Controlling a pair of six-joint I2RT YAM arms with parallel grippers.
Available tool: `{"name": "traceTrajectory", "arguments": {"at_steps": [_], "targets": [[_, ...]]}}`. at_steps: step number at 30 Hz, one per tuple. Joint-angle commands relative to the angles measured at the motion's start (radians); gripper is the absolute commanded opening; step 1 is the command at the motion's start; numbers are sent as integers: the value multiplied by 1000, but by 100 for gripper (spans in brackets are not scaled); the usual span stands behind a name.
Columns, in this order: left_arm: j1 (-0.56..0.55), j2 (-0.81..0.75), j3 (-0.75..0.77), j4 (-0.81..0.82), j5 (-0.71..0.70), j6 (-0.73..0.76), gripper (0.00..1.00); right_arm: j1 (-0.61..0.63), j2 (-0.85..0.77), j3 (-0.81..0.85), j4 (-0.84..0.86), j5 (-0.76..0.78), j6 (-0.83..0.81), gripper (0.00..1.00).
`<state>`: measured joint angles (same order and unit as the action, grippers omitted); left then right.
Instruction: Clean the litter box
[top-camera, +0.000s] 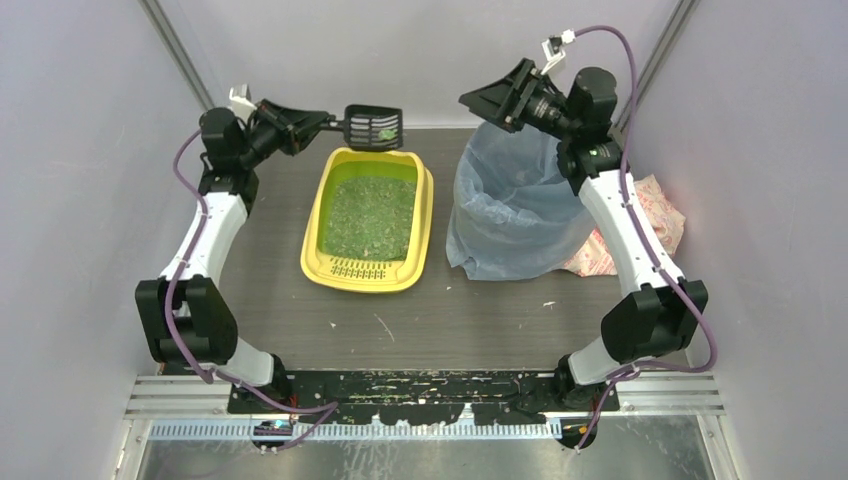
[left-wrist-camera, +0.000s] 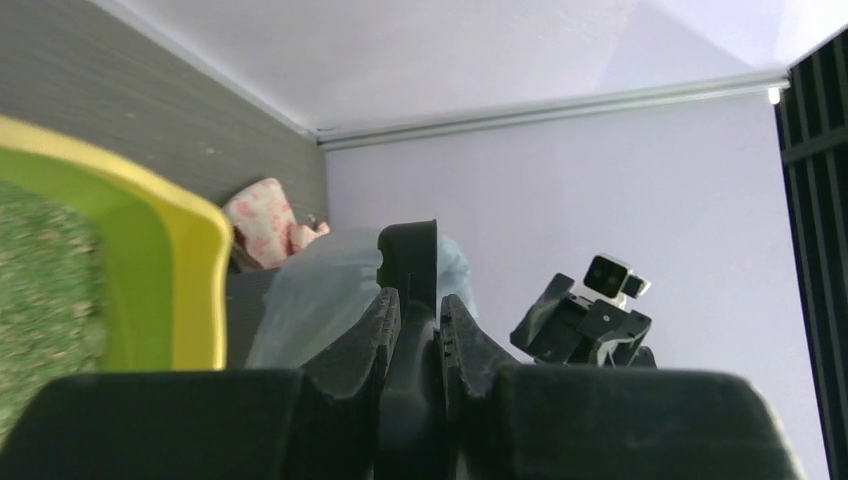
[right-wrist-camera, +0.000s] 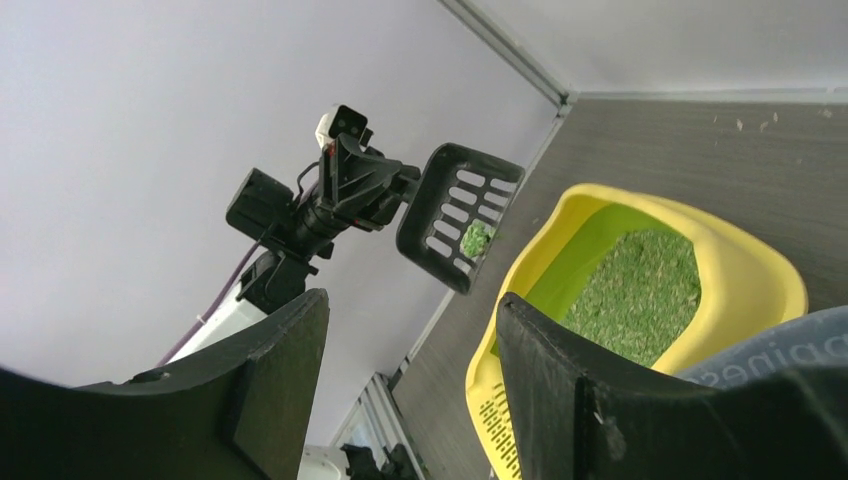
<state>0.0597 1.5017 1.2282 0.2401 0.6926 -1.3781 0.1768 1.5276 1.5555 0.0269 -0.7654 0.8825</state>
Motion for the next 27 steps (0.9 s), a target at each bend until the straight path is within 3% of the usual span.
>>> {"name": "traceTrajectory", "arguments": {"at_steps": [1, 13, 18, 24, 27], "targets": [[-90, 35, 185, -87, -49, -19, 0, -24, -76, 84, 72, 15, 34, 67], [-376, 349, 692, -219, -155, 94, 0, -69, -175, 80, 30, 61, 17, 67], [-473, 492, 941, -381, -165, 266, 0, -79, -202, 55, 17, 62, 3, 67], [-552, 550, 1024, -381, -146, 481, 0, -91, -229, 65, -98, 79, -97, 67], [-608, 529, 1027, -390, -142, 681, 0, -93, -236, 61, -123, 81, -127, 67]]}}
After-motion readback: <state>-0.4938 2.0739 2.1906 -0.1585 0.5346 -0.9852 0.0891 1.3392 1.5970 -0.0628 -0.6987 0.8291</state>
